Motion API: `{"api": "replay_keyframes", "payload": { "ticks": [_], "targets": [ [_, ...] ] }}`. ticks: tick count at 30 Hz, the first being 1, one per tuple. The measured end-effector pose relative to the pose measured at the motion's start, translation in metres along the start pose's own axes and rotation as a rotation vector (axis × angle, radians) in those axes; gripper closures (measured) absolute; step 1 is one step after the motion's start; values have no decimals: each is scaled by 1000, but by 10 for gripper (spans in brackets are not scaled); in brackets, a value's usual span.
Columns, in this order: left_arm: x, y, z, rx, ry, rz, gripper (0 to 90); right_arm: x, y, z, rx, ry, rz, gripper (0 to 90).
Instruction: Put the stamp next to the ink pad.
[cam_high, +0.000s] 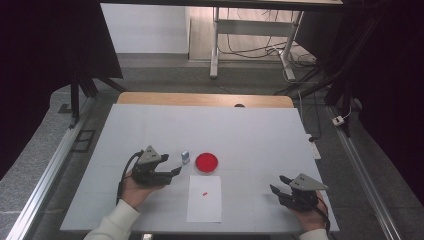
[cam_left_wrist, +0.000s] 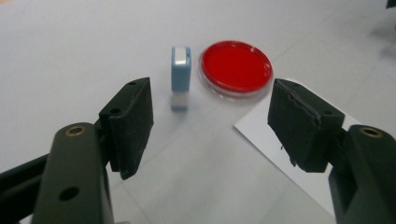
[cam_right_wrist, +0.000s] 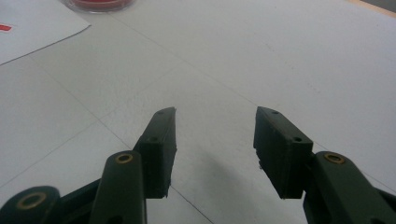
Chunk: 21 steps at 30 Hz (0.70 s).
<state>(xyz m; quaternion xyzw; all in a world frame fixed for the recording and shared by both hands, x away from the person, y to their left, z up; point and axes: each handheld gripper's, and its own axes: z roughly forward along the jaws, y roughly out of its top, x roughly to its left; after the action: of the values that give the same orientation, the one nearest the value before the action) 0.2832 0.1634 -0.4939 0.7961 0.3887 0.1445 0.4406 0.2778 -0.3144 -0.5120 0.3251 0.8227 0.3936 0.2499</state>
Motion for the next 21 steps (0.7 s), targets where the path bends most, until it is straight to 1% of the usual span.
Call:
{"api": "replay_keyframes", "payload": {
  "ticks": [2, 7, 11, 16, 21],
  "targets": [
    [-2, -6, -6, -2, -1, 0, 311, -1, 0, 0, -6, 12, 3, 482],
    [-5, -18, -21, -2, 3, 0, 315, -3, -2, 0, -8, 21, 3, 479],
    [-9, -26, -30, 1, -3, 0, 320, -4, -2, 0, -13, 27, -3, 475],
    [-11, -37, -40, 12, 9, 2, 323, -3, -1, 0, -15, 33, -6, 472],
    [-9, -42, -44, 16, 17, -11, 324, -3, 0, 0, -17, 34, -12, 472]
  ]
}}
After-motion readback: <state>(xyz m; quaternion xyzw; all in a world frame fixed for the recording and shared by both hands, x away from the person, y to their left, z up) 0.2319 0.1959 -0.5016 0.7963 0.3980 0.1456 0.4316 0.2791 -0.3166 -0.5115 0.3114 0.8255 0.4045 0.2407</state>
